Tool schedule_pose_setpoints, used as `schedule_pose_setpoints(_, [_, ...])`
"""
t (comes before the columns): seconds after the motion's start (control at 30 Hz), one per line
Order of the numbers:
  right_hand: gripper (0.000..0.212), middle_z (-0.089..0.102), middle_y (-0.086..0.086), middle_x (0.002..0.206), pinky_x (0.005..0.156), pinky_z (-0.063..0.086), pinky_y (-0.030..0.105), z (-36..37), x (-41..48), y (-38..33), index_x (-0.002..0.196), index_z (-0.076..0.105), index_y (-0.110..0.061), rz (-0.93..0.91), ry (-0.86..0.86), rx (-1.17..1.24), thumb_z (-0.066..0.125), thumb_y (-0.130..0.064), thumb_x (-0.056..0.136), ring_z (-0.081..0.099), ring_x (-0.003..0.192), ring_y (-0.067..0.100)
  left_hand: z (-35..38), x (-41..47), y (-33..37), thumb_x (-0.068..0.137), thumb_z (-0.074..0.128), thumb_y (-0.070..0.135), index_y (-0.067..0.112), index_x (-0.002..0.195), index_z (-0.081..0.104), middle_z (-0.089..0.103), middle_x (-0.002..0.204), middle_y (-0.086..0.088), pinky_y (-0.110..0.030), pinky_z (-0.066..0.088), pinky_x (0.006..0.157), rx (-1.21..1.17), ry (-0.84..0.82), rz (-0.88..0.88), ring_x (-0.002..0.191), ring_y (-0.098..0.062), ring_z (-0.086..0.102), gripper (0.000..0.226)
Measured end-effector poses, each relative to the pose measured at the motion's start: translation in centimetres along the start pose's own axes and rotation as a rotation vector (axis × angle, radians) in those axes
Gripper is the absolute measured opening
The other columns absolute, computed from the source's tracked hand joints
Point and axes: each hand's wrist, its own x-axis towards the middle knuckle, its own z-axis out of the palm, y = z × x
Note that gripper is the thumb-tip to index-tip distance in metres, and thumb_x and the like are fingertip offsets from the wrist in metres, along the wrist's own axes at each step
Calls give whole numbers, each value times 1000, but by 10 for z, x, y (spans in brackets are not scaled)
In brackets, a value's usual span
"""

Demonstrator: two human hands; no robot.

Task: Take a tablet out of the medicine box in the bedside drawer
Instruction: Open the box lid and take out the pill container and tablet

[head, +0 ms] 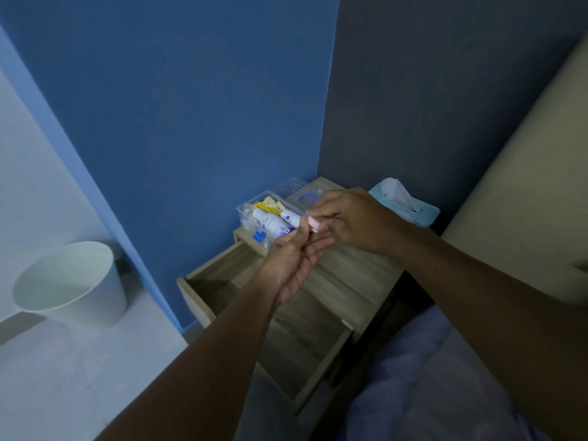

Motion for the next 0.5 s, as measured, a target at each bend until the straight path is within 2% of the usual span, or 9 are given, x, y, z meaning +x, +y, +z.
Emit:
schedule_pose_setpoints(0.07, [32, 73, 6, 111, 92, 52, 35, -4, -2, 4, 114, 74, -9, 43, -3, 100, 69, -10, 82, 67, 104, 17, 1, -1, -2, 97, 52, 30, 9, 82, 82, 77, 94, -11, -37, 48, 103, -32, -6, 6, 88, -19, 75, 39])
schedule_pose_setpoints(0.13, [47, 68, -2, 124, 99, 50, 31, -7, -4, 7, 127, 67, -16, 142, -11, 183, 78, -22, 81, 62, 115, 8, 1, -1, -2, 98, 52, 27, 9, 80, 81, 77, 93, -14, -38, 47, 105, -49, -21, 5, 89, -20, 75, 39])
schedule_pose_setpoints(0.2, [59, 65, -13, 115, 92, 52, 25, -5, -6, 6, 127, 66, -22, 226, 30, 133, 79, -45, 74, 63, 107, 4, 0, -1, -3, 99, 51, 26, 5, 89, 79, 75, 102, -18, -38, 47, 104, -43, -40, 3, 95, -22, 74, 37])
schedule_pose_setpoints(0.27, [49, 68, -15, 91, 79, 54, 28, -2, -5, 3, 106, 76, -21, 246, 71, -8, 72, -59, 75, 66, 86, 8, -2, -1, -4, 99, 51, 26, 2, 96, 75, 74, 107, -20, -37, 50, 101, -30, -14, -7, 95, -24, 73, 34])
schedule_pose_setpoints(0.33, [39, 74, -1, 77, 71, 53, 34, 0, -3, 3, 87, 80, -16, 243, 22, -42, 70, -53, 81, 68, 75, 17, -3, 0, -8, 99, 50, 26, 5, 92, 77, 75, 100, -19, -35, 54, 96, -7, 12, -16, 90, -22, 75, 35])
schedule_pose_setpoints(0.37, [33, 75, 4, 78, 73, 52, 32, 0, -2, 5, 87, 79, -13, 230, -20, -24, 71, -45, 84, 69, 77, 17, -4, 1, -9, 100, 49, 26, 8, 86, 79, 76, 95, -17, -34, 55, 94, 4, 16, -14, 87, -21, 75, 38])
schedule_pose_setpoints(0.43, [24, 75, 2, 99, 85, 48, 17, 0, -1, 7, 105, 78, -14, 164, -112, 9, 71, -28, 87, 64, 95, 5, -6, 1, -13, 100, 49, 28, 10, 81, 81, 77, 89, -13, -33, 55, 94, 4, 24, -16, 84, -20, 76, 42])
schedule_pose_setpoints(0.5, [45, 64, -4, 125, 100, 40, 17, -1, -1, 5, 127, 67, -19, 124, -179, 37, 76, -24, 83, 53, 116, 3, -9, 0, -16, 100, 49, 27, 9, 87, 81, 77, 95, -16, -35, 54, 97, -15, 20, -23, 90, -21, 75, 39])
